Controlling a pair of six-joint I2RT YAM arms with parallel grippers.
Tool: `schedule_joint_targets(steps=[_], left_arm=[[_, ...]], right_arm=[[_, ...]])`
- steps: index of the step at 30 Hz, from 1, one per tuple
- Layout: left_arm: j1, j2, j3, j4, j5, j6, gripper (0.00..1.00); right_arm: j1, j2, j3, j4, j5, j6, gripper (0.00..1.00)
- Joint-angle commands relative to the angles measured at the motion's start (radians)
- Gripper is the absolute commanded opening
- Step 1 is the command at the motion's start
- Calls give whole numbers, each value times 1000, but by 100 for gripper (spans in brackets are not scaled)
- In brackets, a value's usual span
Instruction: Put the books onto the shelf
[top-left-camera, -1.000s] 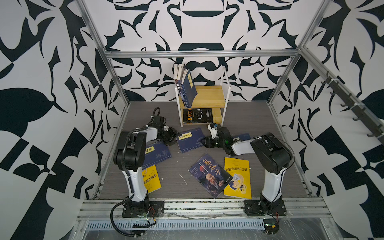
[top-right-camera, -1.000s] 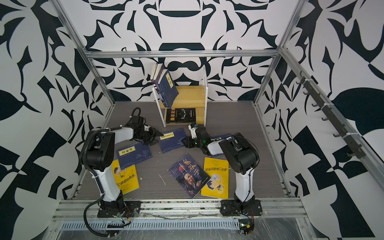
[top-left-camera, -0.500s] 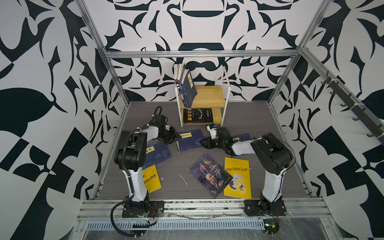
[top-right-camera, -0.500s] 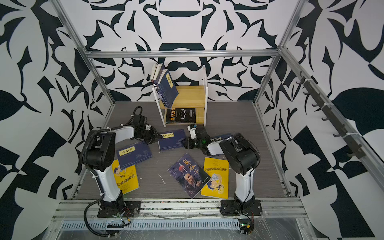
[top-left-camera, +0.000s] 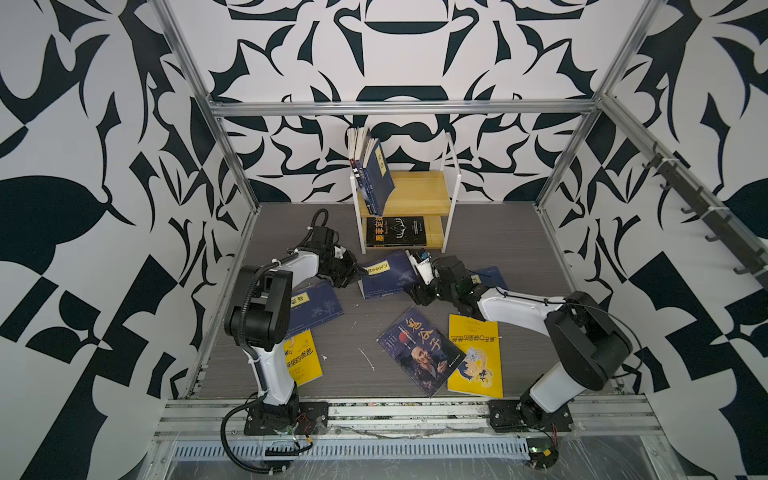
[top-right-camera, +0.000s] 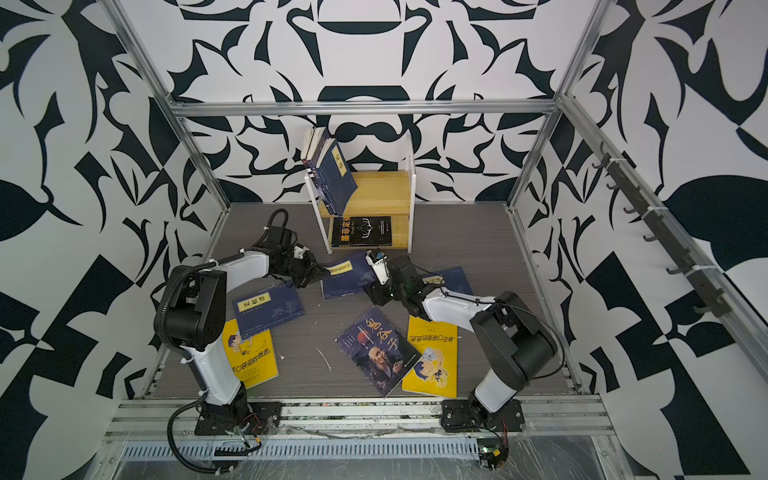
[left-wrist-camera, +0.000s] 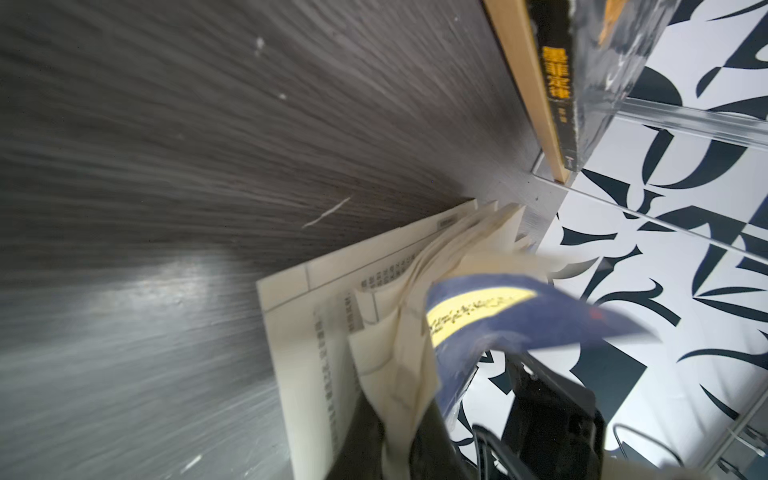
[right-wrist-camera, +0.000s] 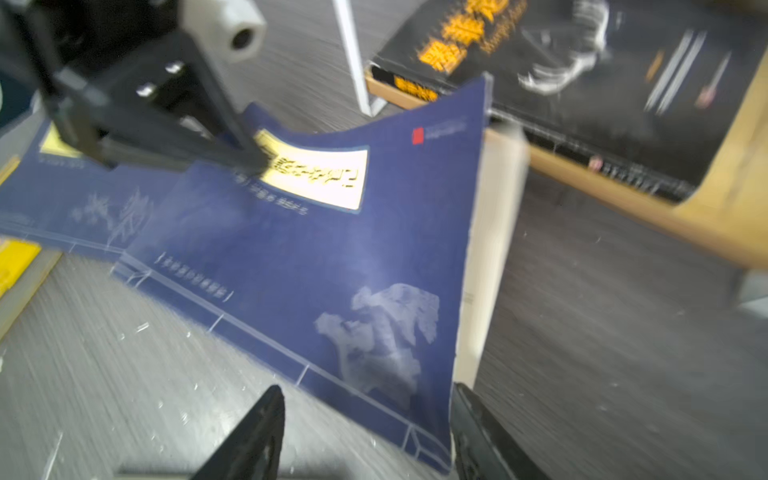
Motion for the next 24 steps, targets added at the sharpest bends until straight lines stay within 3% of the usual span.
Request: schedule_joint_targets(steps=[1, 7, 12, 24], left_arm=[[-3, -33, 22, -10, 7, -13, 0], [-3, -32, 27, -14, 9, -19, 0], [-5, -39, 19, -7, 12, -27, 0], [-5, -42, 12, -5, 5, -34, 0]], right_arm=[[38, -73, -8, -20, 112, -159, 67], [82, -141, -38, -32, 257, -235, 69], [134, -179, -77, -8, 248, -329, 69], [242, 41, -16, 151, 389, -532, 68]])
